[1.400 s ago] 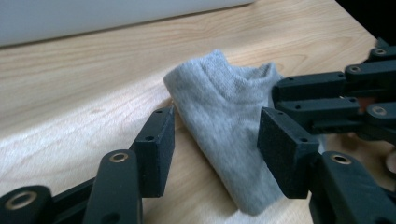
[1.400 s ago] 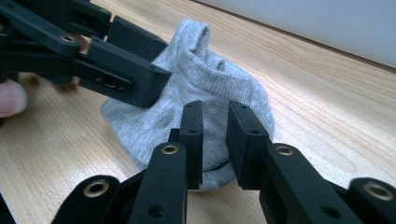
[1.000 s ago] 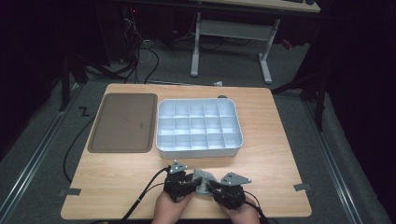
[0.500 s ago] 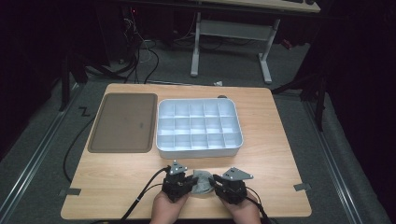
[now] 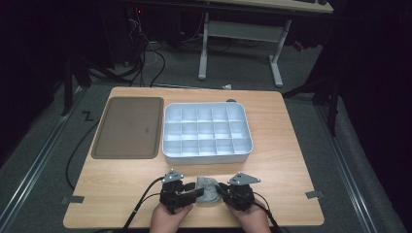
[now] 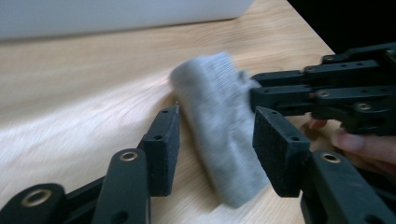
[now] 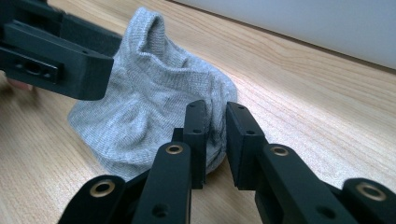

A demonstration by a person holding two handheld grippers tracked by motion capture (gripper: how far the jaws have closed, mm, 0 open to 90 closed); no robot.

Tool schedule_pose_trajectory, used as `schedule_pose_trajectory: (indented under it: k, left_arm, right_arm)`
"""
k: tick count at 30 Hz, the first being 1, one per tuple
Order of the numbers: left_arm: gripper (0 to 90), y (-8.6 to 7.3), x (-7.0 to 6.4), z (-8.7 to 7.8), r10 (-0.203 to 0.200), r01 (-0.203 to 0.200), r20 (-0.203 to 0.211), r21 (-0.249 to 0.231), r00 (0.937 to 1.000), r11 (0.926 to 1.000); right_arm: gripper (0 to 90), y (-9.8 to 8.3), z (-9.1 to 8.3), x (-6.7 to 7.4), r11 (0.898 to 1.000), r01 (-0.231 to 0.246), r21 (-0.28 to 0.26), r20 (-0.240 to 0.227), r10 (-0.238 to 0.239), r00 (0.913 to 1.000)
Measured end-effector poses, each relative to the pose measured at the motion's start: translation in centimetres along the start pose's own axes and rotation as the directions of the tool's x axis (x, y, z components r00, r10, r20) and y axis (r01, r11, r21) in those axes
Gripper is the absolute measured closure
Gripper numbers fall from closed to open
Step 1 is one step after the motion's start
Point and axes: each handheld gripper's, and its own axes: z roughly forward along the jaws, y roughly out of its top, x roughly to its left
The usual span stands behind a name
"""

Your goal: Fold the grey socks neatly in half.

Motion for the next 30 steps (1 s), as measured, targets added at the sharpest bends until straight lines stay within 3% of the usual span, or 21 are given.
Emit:
schedule_pose_trajectory:
  k: [2,6,9,11,16,20,26,29,30]
  left_arm:
    - [52.0,-0.2,0.1,0.4,-0.014,0.014,-0.004,0.02,0.9999,0.9997]
    - [58.1,0.1,-0.4,1.1,-0.005,0.006,-0.011,0.045,0.9999,0.999]
    - [69.7,0.2,-0.9,1.5,0.025,-0.024,-0.036,0.052,0.999,0.9984]
    - [79.1,0.4,-1.2,1.3,0.038,-0.037,-0.046,0.028,0.9982,0.9989]
    - [79.1,1.0,-2.4,0.8,0.062,-0.061,-0.027,0.01,0.9977,0.9981]
    - [72.1,1.1,-3.1,0.6,0.069,-0.069,0.002,-0.002,0.9976,0.9976]
    - [71.6,1.2,-3.4,0.6,0.082,-0.082,0.01,-0.013,0.9966,0.9966]
    - [74.0,1.4,-3.7,0.9,0.107,-0.107,-0.013,-0.013,0.9942,0.9941]
    - [75.1,1.5,-3.8,1.2,0.13,-0.131,-0.036,-0.009,0.9908,0.9914]
  right_arm:
    - [79.6,0.0,0.0,0.0,1.0,0.002,-0.002,0.001,-0.002,1.0]
    - [79.7,-0.1,0.0,0.0,1.0,-0.004,-0.005,0.001,0.004,1.0]
    - [79.8,-0.1,0.0,0.1,1.0,0.0,-0.004,0.008,0.0,1.0]
    - [79.9,-0.1,-0.1,0.2,1.0,0.016,-0.003,0.015,-0.016,0.9998]
    - [80.3,-0.1,0.0,0.6,0.999,0.038,0.003,0.036,-0.038,0.9986]
    - [80.4,0.0,0.0,0.6,0.999,0.038,0.005,0.038,-0.038,0.9986]
    - [80.4,0.0,0.0,0.7,0.999,0.036,0.005,0.042,-0.036,0.9985]
    - [80.5,0.0,0.1,0.7,0.999,0.033,0.002,0.04,-0.033,0.9986]
    - [80.5,0.0,0.1,0.7,1.0,0.031,0.002,0.04,-0.031,0.9987]
